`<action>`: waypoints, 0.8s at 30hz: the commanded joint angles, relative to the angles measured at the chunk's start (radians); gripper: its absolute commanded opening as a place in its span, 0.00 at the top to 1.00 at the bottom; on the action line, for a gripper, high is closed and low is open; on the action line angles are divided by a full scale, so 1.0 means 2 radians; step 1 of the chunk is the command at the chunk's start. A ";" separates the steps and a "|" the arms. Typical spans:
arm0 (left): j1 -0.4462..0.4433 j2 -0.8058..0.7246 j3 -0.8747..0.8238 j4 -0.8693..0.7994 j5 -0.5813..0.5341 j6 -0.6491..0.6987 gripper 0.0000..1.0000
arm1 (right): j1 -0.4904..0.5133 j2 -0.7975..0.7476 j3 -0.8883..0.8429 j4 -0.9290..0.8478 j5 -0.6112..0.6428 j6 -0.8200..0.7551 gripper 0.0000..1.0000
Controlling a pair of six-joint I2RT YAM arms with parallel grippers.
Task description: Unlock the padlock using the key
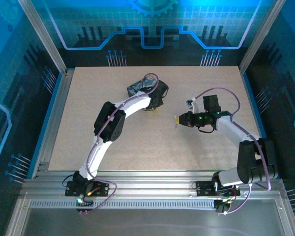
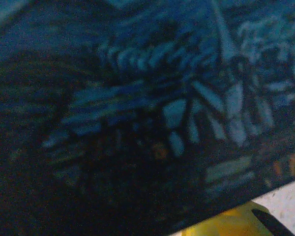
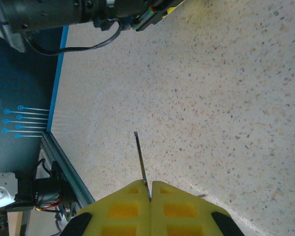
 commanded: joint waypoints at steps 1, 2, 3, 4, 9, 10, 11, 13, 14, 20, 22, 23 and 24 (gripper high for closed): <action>0.000 -0.058 -0.039 0.019 0.061 0.017 0.84 | 0.010 -0.015 -0.007 -0.020 0.010 -0.010 1.00; 0.000 -0.070 -0.053 0.025 0.075 0.016 0.85 | 0.011 -0.019 -0.010 -0.023 0.012 -0.010 1.00; 0.000 -0.080 -0.064 0.031 0.091 0.015 0.87 | 0.011 -0.024 -0.012 -0.026 0.014 -0.010 1.00; 0.000 -0.092 -0.079 0.038 0.108 0.014 0.88 | 0.013 -0.028 -0.015 -0.028 0.015 -0.010 1.00; 0.000 -0.153 -0.142 0.066 0.190 0.005 0.90 | 0.032 -0.043 -0.030 -0.028 0.007 -0.019 1.00; 0.001 -0.164 -0.154 0.072 0.210 0.001 0.90 | 0.037 -0.046 -0.037 -0.020 -0.002 -0.020 1.00; 0.001 -0.175 -0.166 0.078 0.232 -0.003 0.90 | 0.041 -0.050 -0.043 -0.011 -0.006 -0.017 1.00; 0.001 -0.196 -0.188 0.088 0.266 -0.013 0.90 | 0.049 -0.058 -0.052 -0.001 -0.008 -0.010 1.00; 0.001 -0.208 -0.199 0.093 0.280 -0.019 0.90 | 0.053 -0.061 -0.057 0.006 -0.009 -0.006 1.00; 0.004 -0.251 -0.252 0.137 0.355 -0.054 0.91 | 0.072 -0.088 -0.082 0.041 -0.027 0.011 1.00; 0.005 -0.263 -0.271 0.159 0.372 -0.069 0.91 | 0.072 -0.092 -0.082 0.039 -0.031 0.001 1.00; 0.005 -0.268 -0.279 0.168 0.379 -0.075 0.92 | 0.070 -0.091 -0.079 0.034 -0.031 -0.003 1.00; 0.005 -0.272 -0.288 0.176 0.384 -0.081 0.92 | 0.069 -0.089 -0.073 0.026 -0.033 -0.008 1.00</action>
